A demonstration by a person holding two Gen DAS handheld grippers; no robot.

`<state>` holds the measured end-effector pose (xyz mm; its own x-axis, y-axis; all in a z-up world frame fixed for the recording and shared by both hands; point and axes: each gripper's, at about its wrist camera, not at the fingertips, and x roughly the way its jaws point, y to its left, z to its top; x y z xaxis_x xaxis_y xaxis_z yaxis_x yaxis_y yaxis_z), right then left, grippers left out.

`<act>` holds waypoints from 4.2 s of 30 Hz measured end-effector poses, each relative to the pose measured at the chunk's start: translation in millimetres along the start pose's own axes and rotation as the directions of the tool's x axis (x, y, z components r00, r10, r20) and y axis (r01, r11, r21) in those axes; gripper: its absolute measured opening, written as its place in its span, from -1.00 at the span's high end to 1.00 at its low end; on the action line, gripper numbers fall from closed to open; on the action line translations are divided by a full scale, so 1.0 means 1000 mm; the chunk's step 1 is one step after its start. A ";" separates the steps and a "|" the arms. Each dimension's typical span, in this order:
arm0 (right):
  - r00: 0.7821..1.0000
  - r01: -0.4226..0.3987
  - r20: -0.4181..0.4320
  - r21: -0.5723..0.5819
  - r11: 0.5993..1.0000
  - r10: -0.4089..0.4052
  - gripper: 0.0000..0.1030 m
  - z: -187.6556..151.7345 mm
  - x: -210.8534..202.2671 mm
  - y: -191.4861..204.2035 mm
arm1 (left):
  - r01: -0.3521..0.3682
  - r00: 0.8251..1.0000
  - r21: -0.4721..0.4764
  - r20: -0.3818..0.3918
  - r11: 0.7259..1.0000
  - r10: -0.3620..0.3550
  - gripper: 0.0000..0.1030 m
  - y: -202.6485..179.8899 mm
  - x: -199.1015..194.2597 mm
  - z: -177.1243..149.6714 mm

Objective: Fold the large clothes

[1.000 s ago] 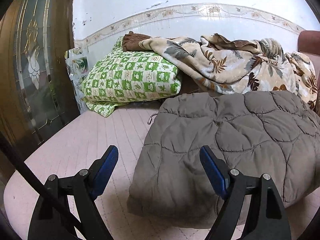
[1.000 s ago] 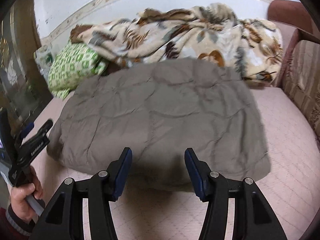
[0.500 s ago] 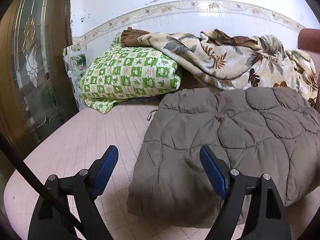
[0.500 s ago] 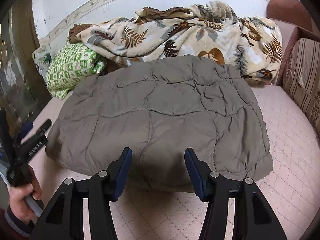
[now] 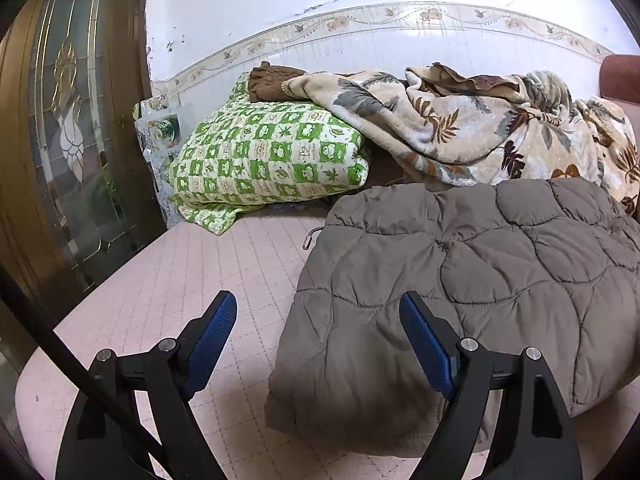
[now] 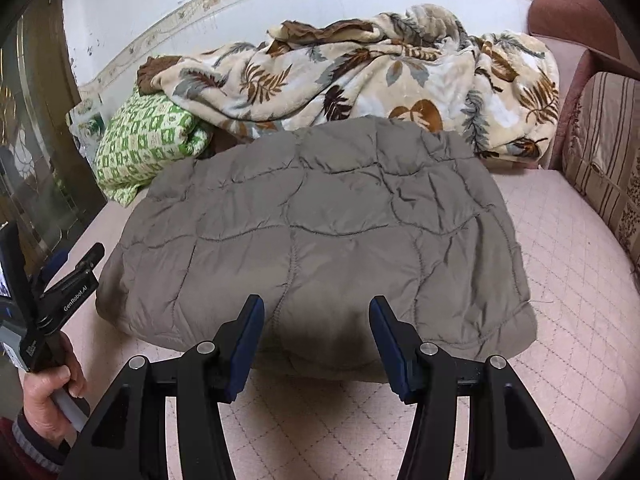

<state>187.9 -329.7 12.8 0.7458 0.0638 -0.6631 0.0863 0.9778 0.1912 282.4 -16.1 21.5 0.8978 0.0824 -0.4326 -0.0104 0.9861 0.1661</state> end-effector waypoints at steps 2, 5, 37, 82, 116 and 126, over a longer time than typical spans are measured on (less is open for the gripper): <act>1.000 0.014 -0.001 -0.011 1.000 -0.015 -0.14 -0.001 0.000 -0.001 | 0.005 1.000 0.001 0.007 1.000 -0.005 -0.62 0.000 -0.002 0.001; 1.000 0.009 -0.019 0.014 1.000 -0.009 -0.14 -0.002 0.005 -0.004 | 0.004 1.000 0.017 -0.002 1.000 -0.004 -0.62 -0.002 0.001 -0.001; 0.996 0.010 -0.094 0.179 0.984 0.007 -0.25 -0.001 0.055 -0.047 | 0.155 0.951 -0.044 -0.263 0.987 -0.162 -0.62 -0.007 0.043 -0.012; 0.986 -0.120 0.027 0.794 0.596 0.163 -0.52 -0.054 0.021 -0.210 | 0.070 0.738 -0.668 -0.464 0.740 -0.489 -0.62 0.097 0.073 -0.062; 0.999 -0.008 0.031 0.585 0.811 -0.013 0.25 -0.017 0.045 -0.158 | 0.216 0.870 -0.522 -0.281 0.825 -0.406 0.19 0.049 0.091 -0.032; 0.995 -0.003 0.095 0.453 0.891 -0.045 0.36 0.003 0.019 -0.131 | 0.261 0.900 -0.472 -0.197 0.842 -0.389 0.27 0.050 0.069 -0.010</act>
<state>192.6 -457.7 -22.5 0.8004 0.0010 -0.5994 0.3740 0.7807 0.5007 339.2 40.8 -9.0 0.7248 -0.2814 -0.6288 0.0179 0.9202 -0.3911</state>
